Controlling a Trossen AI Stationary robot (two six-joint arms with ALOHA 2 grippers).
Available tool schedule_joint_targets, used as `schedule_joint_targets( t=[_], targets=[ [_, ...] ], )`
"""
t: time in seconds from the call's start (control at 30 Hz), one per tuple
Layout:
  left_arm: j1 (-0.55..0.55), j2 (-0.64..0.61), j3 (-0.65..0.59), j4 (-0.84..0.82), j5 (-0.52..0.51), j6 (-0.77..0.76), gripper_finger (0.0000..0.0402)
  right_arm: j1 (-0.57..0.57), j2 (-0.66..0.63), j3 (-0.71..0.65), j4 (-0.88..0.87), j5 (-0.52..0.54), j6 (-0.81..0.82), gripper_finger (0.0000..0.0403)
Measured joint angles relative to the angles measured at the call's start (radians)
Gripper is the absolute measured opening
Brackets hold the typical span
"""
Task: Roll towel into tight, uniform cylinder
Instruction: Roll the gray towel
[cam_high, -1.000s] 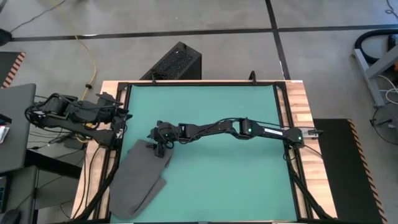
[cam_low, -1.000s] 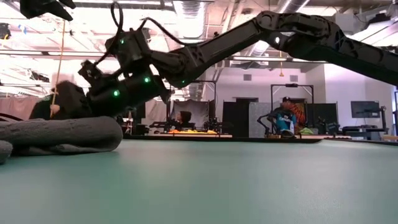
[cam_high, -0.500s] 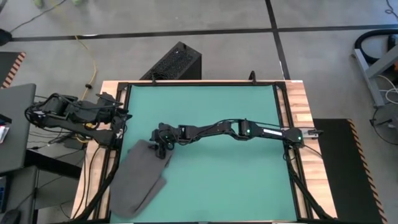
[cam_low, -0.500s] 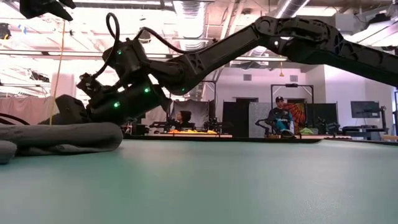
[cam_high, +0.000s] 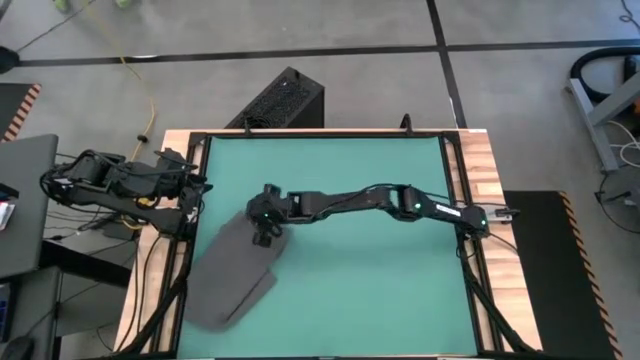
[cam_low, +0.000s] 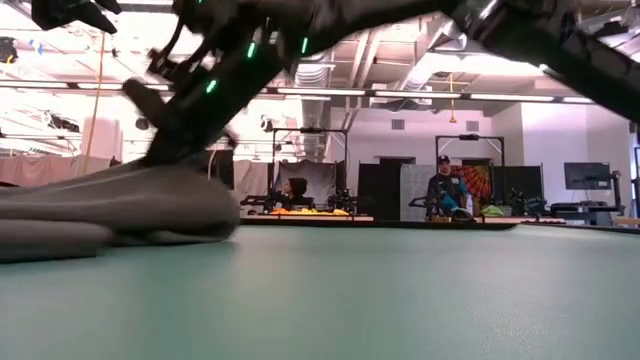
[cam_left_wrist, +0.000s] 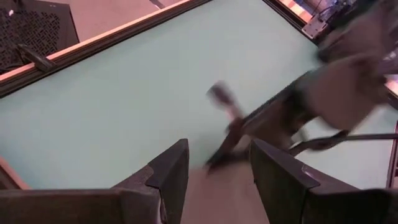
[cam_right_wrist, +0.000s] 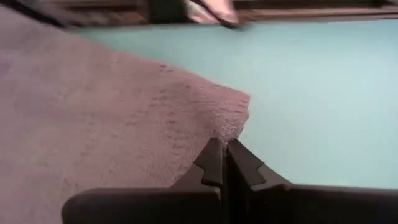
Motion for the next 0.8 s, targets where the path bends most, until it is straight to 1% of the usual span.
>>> schedule_joint_targets(
  t=[0.1, 0.17, 0.23, 0.33, 0.47, 0.57, 0.63, 0.8],
  targets=[
    [0.000, 0.007, -0.021, 0.013, 0.000, 0.020, 0.0160, 0.025, -0.096, 0.000, -0.191, 0.174, -0.069, 0.0018],
    [0.000, 0.017, -0.039, 0.024, 0.000, 0.038, 0.0160, 0.044, -0.169, -0.001, -0.299, 0.233, -0.101, 0.0018],
    [0.000, 0.029, -0.063, 0.047, -0.001, 0.047, 0.0160, 0.066, -0.250, -0.001, -0.398, 0.250, -0.103, 0.0018],
    [0.000, 0.042, -0.115, 0.109, -0.001, 0.058, 0.0160, 0.109, -0.359, 0.000, -0.495, 0.251, -0.072, 0.0018],
    [0.000, 0.059, -0.200, 0.235, -0.001, 0.135, 0.0160, 0.165, -0.456, 0.000, -0.601, 0.254, -0.006, 0.0018],
    [0.000, 0.065, -0.285, 0.374, 0.000, 0.172, 0.0160, 0.207, -0.499, 0.000, -0.673, 0.283, 0.047, 0.0018],
    [0.000, 0.065, -0.353, 0.483, 0.022, 0.215, 0.0161, 0.240, -0.515, 0.000, -0.719, 0.300, 0.079, 0.0018],
    [0.000, 0.068, -0.556, 0.883, 0.143, 0.375, 0.0182, 0.325, -0.518, 0.000, -0.782, 0.312, 0.137, 0.0018]
  ],
)
